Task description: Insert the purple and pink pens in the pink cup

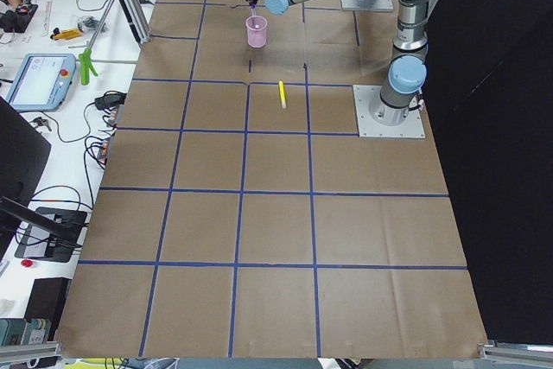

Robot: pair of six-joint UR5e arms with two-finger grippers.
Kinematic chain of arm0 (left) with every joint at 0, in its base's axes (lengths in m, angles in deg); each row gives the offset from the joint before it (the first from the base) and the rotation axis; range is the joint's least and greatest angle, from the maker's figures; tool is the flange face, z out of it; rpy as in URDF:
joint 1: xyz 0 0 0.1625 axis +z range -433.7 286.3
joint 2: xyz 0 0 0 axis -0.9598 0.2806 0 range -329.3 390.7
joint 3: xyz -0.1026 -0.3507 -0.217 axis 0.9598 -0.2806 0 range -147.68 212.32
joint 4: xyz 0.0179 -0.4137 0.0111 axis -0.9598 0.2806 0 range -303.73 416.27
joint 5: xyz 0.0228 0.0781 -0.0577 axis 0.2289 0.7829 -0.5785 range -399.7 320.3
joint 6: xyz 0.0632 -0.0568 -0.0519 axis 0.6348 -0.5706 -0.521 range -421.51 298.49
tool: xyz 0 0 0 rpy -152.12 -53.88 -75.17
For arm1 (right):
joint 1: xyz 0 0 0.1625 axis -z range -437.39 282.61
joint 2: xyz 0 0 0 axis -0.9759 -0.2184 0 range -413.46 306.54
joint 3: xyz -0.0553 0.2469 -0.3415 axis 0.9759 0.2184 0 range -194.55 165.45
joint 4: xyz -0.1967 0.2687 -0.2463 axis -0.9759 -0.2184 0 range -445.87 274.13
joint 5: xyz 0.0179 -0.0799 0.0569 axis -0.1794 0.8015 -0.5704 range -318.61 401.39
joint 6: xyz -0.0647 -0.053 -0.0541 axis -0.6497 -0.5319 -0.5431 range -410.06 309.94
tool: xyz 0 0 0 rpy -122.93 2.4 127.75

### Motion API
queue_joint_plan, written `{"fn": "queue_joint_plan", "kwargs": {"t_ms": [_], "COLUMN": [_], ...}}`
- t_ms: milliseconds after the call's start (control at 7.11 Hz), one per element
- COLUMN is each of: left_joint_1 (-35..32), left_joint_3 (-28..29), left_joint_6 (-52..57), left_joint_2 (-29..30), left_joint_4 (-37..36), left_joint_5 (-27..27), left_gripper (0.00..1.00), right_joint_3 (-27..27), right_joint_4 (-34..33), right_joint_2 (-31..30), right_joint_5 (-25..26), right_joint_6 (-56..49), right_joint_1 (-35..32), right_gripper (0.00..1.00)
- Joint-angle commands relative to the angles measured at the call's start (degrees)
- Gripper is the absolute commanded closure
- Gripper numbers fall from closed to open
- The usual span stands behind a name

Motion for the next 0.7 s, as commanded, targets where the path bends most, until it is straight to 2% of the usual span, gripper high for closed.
{"fn": "queue_joint_plan", "kwargs": {"t_ms": [0,141,281,422,563], "left_joint_1": [0.0,0.0,0.0,0.1,0.1], "left_joint_3": [-2.2,-2.3,-2.4,-2.3,-2.3], "left_joint_6": [0.2,0.1,-0.1,-0.2,-0.5], "left_joint_2": [0.2,0.2,0.2,0.2,0.2], "left_joint_4": [-0.6,-0.6,-0.6,-1.2,-3.1], "left_joint_5": [0.2,0.2,0.2,0.1,-0.1], "left_gripper": [0.97,0.95,0.89,0.68,0.40], "right_joint_3": [0.3,0.3,0.3,0.2,0.2], "right_joint_4": [0.0,0.0,-0.3,-0.7,-1.0], "right_joint_2": [-0.1,-0.1,-0.1,0.0,0.1], "right_joint_5": [-0.1,-0.2,-0.2,-0.1,0.0], "right_joint_6": [-0.1,-0.2,-0.5,-0.5,-0.5], "right_joint_1": [-0.1,-0.2,-0.3,-1.7,-2.1], "right_gripper": [0.00,0.00,0.00,0.00,0.00]}}
